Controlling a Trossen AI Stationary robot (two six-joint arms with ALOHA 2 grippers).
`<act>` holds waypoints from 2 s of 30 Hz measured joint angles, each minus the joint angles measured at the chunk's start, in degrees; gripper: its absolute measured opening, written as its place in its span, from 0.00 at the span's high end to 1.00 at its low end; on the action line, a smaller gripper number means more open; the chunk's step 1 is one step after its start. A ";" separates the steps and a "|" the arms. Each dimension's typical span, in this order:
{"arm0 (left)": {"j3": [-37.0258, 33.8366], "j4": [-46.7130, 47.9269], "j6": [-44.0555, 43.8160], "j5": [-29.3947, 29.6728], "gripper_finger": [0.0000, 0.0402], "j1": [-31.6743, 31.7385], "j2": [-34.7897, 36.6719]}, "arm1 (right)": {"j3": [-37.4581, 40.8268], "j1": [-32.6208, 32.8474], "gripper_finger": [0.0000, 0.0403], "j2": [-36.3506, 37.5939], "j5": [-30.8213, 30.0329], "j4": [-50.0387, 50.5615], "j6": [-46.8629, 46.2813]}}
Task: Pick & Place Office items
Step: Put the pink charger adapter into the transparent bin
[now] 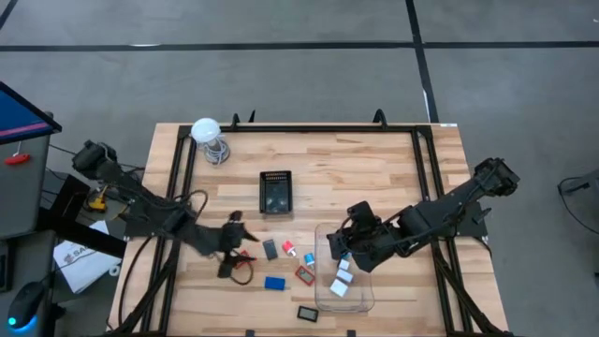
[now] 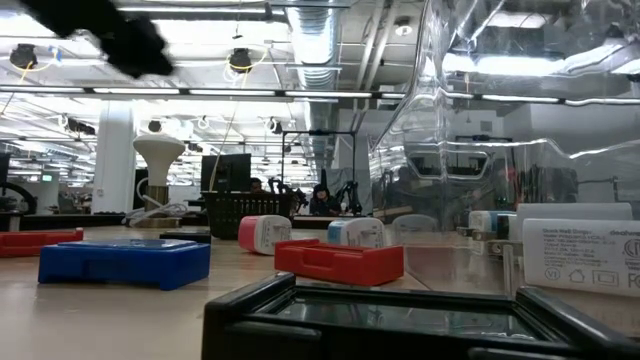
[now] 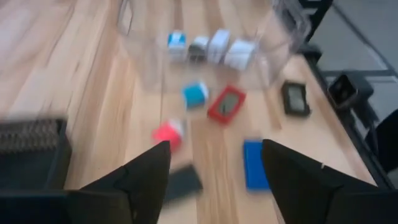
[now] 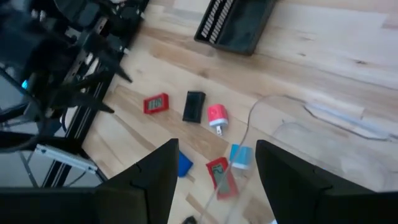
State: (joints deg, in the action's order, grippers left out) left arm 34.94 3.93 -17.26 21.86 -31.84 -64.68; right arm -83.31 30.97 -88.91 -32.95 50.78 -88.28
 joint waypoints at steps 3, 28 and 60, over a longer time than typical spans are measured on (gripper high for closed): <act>0.00 -5.27 5.05 -6.52 0.35 6.21 -3.95 | 0.00 0.62 0.49 0.23 0.28 0.06 0.21; 8.67 -15.34 26.33 -23.65 0.34 18.37 -32.53 | 0.02 10.26 0.43 9.71 -15.31 -2.11 -1.74; 8.55 -18.69 15.54 -27.31 0.69 21.01 -37.64 | 0.02 10.65 0.43 10.98 -16.61 -1.96 -1.21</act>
State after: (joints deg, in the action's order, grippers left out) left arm 43.48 -14.76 -1.72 -5.46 -10.83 -102.32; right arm -83.29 41.63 -77.93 -49.56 48.82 -89.49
